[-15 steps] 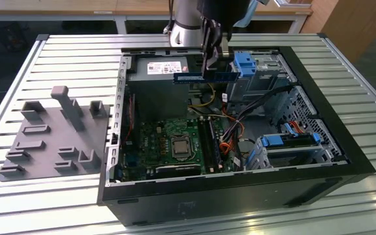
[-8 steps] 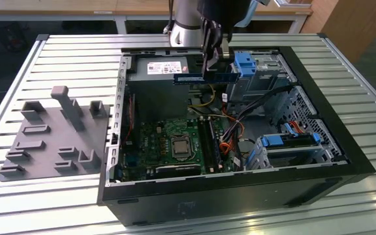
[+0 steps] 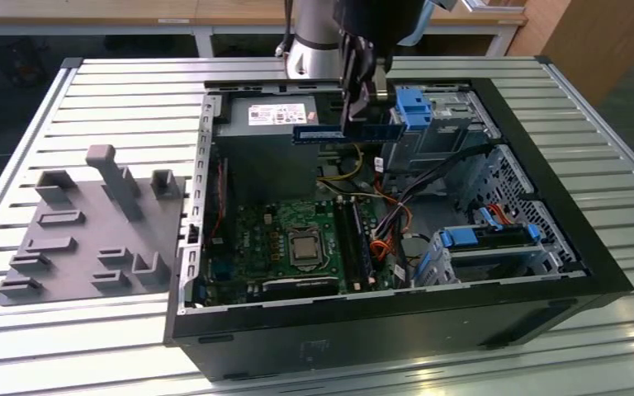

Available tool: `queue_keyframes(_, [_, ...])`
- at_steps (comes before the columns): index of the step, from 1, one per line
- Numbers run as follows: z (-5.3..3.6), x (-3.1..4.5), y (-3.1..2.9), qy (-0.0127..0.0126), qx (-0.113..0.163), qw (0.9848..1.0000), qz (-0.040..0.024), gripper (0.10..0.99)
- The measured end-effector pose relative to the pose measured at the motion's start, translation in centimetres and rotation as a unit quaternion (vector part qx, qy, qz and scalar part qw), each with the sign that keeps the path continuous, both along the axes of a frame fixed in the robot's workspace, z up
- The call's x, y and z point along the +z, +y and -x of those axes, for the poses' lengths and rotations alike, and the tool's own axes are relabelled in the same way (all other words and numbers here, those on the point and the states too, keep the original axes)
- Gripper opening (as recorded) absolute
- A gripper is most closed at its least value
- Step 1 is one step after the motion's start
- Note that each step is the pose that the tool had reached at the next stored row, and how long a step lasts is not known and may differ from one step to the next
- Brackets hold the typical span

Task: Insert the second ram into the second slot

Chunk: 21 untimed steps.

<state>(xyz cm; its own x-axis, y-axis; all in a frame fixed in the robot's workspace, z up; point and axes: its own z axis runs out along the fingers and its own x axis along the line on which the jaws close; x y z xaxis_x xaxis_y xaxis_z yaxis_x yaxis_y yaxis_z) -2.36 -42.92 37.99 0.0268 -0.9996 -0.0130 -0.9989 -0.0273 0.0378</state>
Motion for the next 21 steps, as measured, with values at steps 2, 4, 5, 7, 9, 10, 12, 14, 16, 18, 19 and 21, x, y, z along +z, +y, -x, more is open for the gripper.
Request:
queue_keyframes(2, [0.0, 0.0, -0.06, 0.0, 0.0, 1.0, 0.0, 0.129])
queue_keyframes(4, [0.0, 0.0, -0.11, 0.0, 0.0, 1.0, 0.0, 0.129])
queue_keyframes(5, [0.0, 0.0, -0.15, 0.0, 0.0, 1.0, 0.0001, 0.129])
queue_keyframes(7, [0.0, 0.0, -0.2, 0.0, 0.0, 1.0, 0.0001, 0.129])
queue_keyframes(9, [0.0, 0.0, -0.27, 0.0, 0.0, 1.0, 0.0001, 0.129])
queue_keyframes(10, [0.0, 0.0, -0.31, 0.0, 0.0, 1.0, 0.0001, 0.129])
queue_keyframes(12, [0.0, 0.0, -0.42, 0.0, 0.0, 1.0, 0.0001, 0.129])
queue_keyframes(14, [0.0, 0.0, -0.51, 0.0, 0.0, 1.0, 0.0001, 0.129])
queue_keyframes(16, [0.0, 0.0, -0.64, 0.0, 0.0, 1.0, 0.0001, 0.129])
queue_keyframes(18, [0.0, 0.0, -0.78, 0.0, 0.0, 1.0, 0.0001, 0.129])
queue_keyframes(19, [0.0, 0.0, -0.87, 0.0, 0.0, 1.0, 0.0001, 0.129])
queue_keyframes(21, [0.01, 0.0, -1.05, 0.0, 0.0, 1.0, 0.0001, 0.129])
